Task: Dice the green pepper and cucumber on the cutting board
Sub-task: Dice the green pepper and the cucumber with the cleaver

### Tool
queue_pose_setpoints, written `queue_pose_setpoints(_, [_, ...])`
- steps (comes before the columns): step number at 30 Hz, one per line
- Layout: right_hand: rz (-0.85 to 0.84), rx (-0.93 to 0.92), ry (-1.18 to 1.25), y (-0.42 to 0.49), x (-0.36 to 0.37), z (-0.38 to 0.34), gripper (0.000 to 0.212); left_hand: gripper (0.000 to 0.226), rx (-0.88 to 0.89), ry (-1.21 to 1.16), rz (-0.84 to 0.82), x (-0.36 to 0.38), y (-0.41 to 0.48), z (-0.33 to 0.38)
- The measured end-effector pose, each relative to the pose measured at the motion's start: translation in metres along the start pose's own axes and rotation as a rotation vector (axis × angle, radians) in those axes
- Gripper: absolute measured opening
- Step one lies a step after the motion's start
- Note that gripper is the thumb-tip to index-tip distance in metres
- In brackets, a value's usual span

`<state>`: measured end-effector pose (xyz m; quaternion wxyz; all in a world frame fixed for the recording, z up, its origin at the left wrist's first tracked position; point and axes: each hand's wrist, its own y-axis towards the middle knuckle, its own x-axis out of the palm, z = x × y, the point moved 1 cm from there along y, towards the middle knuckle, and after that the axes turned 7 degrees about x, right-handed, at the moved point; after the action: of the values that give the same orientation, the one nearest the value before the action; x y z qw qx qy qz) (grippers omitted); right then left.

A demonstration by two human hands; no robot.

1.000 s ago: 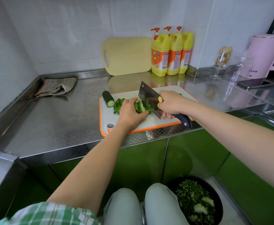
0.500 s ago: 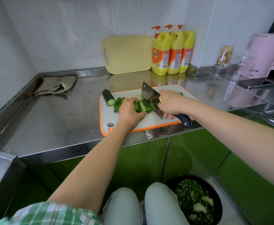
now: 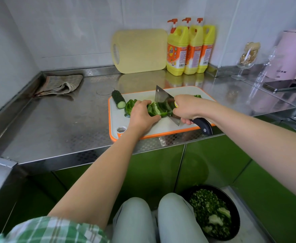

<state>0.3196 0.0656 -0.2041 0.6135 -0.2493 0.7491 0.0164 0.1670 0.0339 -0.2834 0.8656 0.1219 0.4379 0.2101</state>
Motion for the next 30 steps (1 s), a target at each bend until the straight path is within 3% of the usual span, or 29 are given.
queue_pose_setpoints(12, [0.012,0.015,-0.071,0.004,0.006,-0.01,0.025,0.062,-0.036,-0.067,0.021,0.001,0.002,-0.003])
queue_pose_setpoints(22, [0.094,0.054,0.193,0.019,0.015,0.001,0.025,0.061,-0.004,-0.093,0.061,0.001,0.0,-0.002])
queue_pose_setpoints(27, [0.154,-0.038,0.205,0.007,-0.001,0.004,0.014,0.06,0.02,-0.088,0.061,0.001,0.0,-0.002])
queue_pose_setpoints(30, [0.161,-0.056,0.131,-0.001,-0.013,-0.002,0.02,0.06,0.021,-0.092,0.059,0.002,0.001,-0.003])
